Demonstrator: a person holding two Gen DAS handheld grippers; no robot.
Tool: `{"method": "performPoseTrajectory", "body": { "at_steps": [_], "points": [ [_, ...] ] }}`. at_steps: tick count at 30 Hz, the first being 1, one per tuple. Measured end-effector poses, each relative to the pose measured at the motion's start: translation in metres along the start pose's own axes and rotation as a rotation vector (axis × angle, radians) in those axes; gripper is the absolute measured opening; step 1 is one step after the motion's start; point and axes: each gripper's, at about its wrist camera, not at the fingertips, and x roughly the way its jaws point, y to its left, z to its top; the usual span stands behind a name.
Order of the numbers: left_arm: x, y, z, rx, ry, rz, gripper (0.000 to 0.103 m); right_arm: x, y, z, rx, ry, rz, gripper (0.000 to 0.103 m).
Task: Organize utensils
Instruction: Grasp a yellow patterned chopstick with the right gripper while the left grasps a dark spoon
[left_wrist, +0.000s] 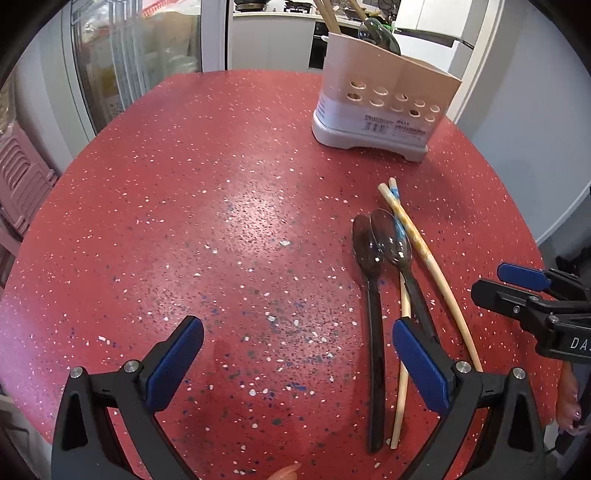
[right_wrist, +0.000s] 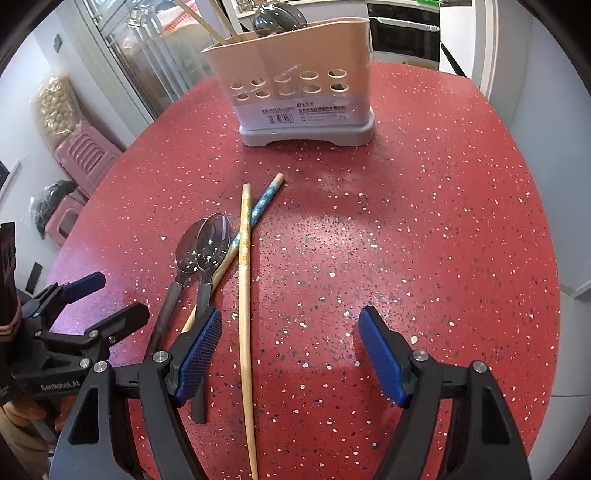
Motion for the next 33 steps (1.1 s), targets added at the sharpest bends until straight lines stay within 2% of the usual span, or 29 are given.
{"method": "performPoseTrajectory", "body": {
  "at_steps": [10, 15, 18, 25, 33],
  "points": [
    [0.021, -0.014, 0.008, 0.045, 0.04, 0.038, 0.103, 0.009, 0.011, 0.019, -0.012, 0.053, 0.016, 0.077],
    [0.028, -0.011, 0.01, 0.023, 0.044, 0.053, 0.103, 0.024, 0.022, 0.027, -0.042, 0.111, -0.002, 0.06],
    [0.028, -0.007, 0.013, 0.023, 0.042, 0.061, 0.103, 0.032, 0.026, 0.031, -0.048, 0.141, 0.005, 0.057],
    [0.032, -0.003, 0.023, 0.033, 0.017, 0.075, 0.103, 0.045, 0.042, 0.037, -0.092, 0.185, -0.053, 0.037],
    [0.041, -0.013, 0.04, 0.058, 0.053, 0.061, 0.103, 0.054, 0.052, 0.043, -0.107, 0.221, -0.099, 0.018]
  ]
}}
